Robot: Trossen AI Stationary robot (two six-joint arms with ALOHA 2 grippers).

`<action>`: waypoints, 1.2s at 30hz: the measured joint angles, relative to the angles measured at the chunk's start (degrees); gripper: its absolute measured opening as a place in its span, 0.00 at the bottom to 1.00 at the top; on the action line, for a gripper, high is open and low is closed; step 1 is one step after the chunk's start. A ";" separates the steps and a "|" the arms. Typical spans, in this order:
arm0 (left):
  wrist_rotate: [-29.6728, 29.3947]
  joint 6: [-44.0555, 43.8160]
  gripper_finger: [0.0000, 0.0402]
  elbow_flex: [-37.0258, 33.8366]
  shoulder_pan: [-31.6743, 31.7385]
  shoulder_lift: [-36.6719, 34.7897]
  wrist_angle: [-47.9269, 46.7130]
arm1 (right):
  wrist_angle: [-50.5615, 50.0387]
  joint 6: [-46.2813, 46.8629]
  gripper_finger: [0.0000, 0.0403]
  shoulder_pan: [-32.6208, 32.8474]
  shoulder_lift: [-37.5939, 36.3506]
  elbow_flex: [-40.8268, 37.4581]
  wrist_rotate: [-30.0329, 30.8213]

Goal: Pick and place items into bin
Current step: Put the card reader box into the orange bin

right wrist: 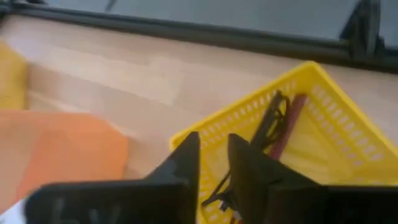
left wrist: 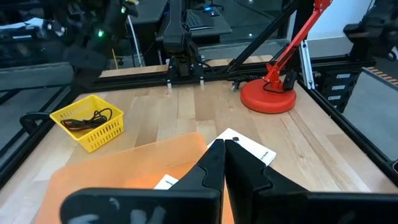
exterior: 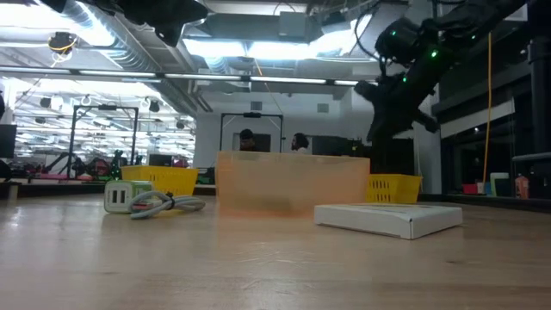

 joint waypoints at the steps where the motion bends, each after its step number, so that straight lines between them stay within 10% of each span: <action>1: 0.00 0.01 0.02 0.00 0.00 0.00 0.00 | 0.20 -1.33 0.11 0.23 -0.92 0.02 -0.79; 18: -1.24 3.13 0.00 -0.02 1.76 8.06 13.04 | 10.93 -22.19 0.00 20.06 -5.65 -0.40 -0.85; 36: 6.60 2.31 0.00 -0.02 4.62 22.44 19.77 | 42.25 -32.52 0.00 37.99 -5.47 -17.51 -5.82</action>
